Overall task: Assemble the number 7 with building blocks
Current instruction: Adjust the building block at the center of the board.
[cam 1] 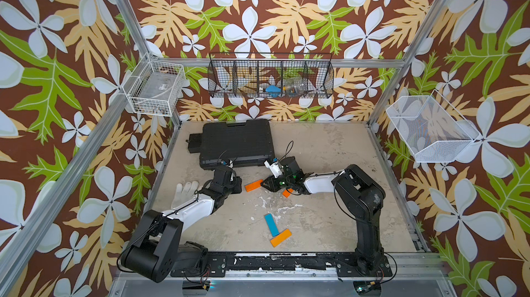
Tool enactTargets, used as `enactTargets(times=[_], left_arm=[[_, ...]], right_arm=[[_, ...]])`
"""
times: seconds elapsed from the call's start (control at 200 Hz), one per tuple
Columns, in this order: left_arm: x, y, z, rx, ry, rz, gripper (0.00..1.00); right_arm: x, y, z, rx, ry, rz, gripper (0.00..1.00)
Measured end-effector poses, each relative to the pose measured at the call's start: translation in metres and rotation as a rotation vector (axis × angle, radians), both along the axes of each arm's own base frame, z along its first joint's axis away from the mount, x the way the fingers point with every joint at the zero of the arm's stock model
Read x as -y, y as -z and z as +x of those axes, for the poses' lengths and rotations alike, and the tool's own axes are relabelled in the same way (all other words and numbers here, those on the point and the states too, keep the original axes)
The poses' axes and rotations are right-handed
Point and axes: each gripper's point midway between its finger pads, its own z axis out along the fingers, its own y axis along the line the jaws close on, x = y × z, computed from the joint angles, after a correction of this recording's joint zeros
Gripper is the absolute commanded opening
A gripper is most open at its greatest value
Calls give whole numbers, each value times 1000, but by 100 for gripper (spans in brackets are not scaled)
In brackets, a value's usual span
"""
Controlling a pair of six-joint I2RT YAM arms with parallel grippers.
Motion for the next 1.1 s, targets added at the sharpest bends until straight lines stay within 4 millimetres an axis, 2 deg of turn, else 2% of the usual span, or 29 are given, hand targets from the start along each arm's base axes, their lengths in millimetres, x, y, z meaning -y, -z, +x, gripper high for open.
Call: enactTargets(times=[0.095,0.26,0.55,0.701,0.831,1.101], left_arm=[[5,12,-9,-48,12,-42,48],[18,34,-24,-128,44,-127,40],[33,29,-24,-130,61,-231,30],[37,24,-18,-117,64,-255,26],[41,22,-14,-115,73,-270,23],[42,32,-7,-135,56,-266,15]], right_arm=[[1,0,1,2,3,-1,38],[2,0,2,4,4,-2,37],[6,0,2,-16,4,17,34],[1,1,-1,-55,-15,69,27],[-4,2,-7,-94,-33,104,27],[-3,1,-5,-107,-18,113,23]])
